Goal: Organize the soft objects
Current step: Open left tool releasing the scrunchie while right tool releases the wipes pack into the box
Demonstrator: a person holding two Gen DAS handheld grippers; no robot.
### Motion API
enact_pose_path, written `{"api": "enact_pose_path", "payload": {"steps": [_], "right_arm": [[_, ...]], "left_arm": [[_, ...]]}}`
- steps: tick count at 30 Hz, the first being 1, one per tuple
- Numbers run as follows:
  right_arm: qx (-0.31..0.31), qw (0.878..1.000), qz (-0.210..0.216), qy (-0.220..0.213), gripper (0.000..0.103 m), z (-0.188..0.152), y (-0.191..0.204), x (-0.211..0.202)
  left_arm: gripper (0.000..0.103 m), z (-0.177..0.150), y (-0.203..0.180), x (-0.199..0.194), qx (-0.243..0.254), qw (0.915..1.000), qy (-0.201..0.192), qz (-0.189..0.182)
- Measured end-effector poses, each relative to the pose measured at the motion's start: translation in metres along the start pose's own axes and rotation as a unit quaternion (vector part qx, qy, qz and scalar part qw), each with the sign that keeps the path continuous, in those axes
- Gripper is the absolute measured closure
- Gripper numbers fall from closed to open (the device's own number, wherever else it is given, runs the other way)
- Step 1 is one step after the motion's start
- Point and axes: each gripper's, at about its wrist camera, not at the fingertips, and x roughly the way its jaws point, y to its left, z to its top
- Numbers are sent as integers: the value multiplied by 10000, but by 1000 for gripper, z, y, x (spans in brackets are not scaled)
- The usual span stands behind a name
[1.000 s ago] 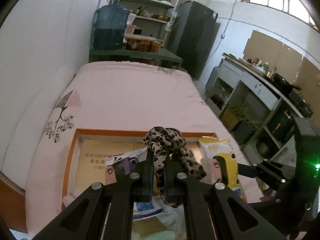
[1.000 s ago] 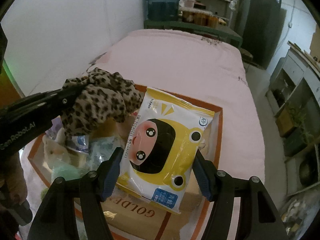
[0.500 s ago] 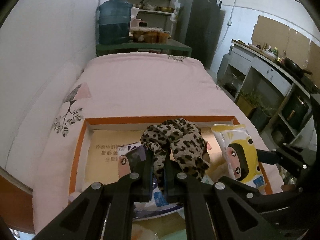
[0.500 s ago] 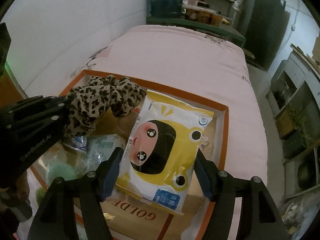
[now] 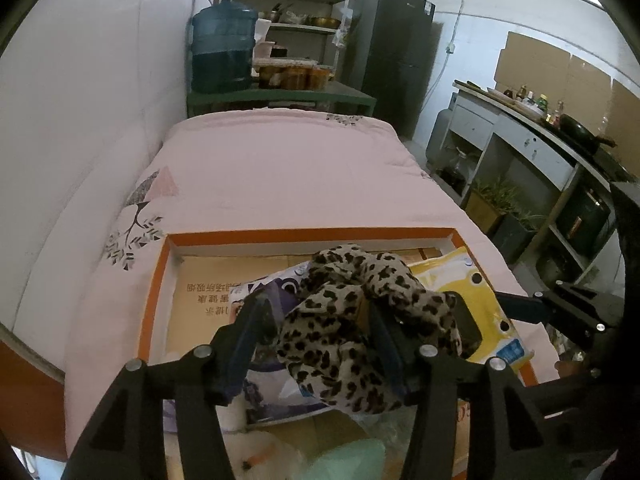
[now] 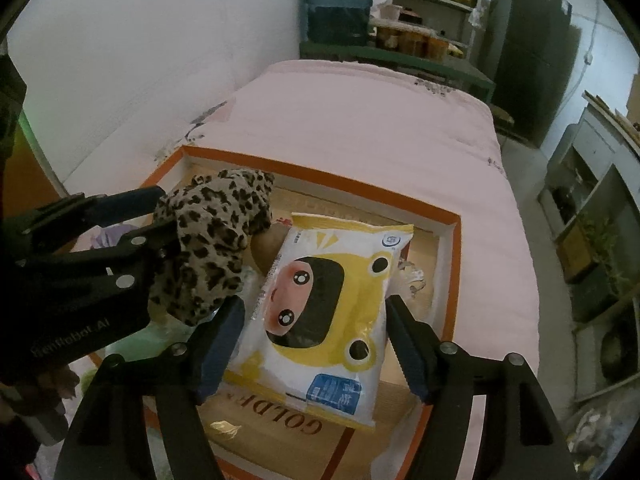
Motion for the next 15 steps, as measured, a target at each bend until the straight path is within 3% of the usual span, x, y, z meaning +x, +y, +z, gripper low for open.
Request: {"api": "enact_pose_path", "payload": {"steps": [15], "right_arm": [[7, 9995, 23, -302, 27, -14, 4, -41]], "left_arm": [[47, -3, 0, -37, -53, 9996, -271, -33]]}}
